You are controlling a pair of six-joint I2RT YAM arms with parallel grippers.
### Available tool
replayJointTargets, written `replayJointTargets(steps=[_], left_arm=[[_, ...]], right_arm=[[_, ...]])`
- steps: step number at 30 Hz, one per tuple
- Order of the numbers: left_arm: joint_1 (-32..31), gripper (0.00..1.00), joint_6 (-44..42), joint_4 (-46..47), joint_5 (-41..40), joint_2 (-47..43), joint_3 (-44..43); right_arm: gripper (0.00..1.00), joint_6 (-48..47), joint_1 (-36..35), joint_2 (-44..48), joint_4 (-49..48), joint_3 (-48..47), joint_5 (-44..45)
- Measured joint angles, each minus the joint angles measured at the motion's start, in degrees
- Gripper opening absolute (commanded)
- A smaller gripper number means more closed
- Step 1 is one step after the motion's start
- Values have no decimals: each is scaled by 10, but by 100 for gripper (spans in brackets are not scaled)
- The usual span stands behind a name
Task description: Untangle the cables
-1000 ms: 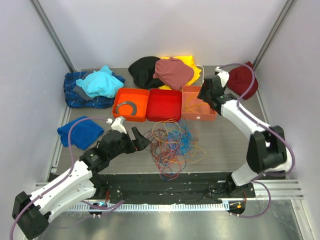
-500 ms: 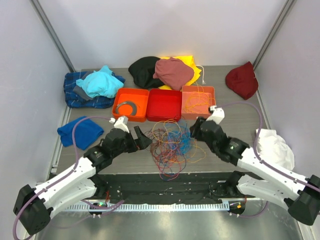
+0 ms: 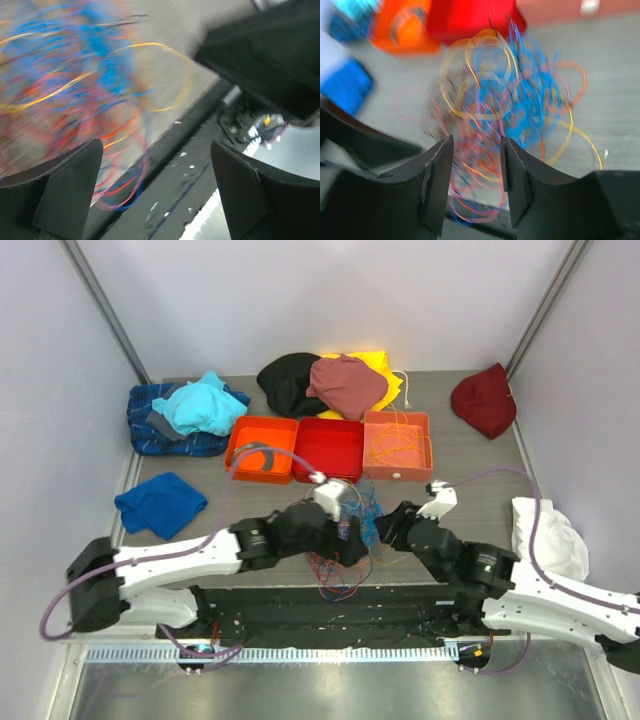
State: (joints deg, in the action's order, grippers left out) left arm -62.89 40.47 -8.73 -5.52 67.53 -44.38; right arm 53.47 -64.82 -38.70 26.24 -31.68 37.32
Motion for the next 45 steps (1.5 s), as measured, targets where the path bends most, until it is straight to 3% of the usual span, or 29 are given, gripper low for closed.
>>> replayJointTargets(steps=[3, 6, 19, 22, 28, 34, 45], left_arm=[[-67, 89, -41, 11, -2, 89, -72], [-96, 86, -77, 22, 0, 184, -128], [-101, 77, -160, 128, -3, 331, -231], [-103, 77, -169, 141, -4, 336, -221], [-103, 77, -154, 127, -45, 326, -81], [-103, 77, -134, 148, -81, 264, -29], [-109, 77, -136, 166, -99, 261, -31]], right_arm=[[50, -9, 0, 30, 7, -45, 42], [51, -45, 0, 43, 17, -113, 74], [51, -107, 5, 123, 166, -153, 162], [51, -105, 3, 171, 133, -154, 167], [51, -127, 1, 259, 50, -172, 219], [51, -140, 0, 217, 49, -181, 245], [51, -141, 0, 189, 52, -162, 243]])
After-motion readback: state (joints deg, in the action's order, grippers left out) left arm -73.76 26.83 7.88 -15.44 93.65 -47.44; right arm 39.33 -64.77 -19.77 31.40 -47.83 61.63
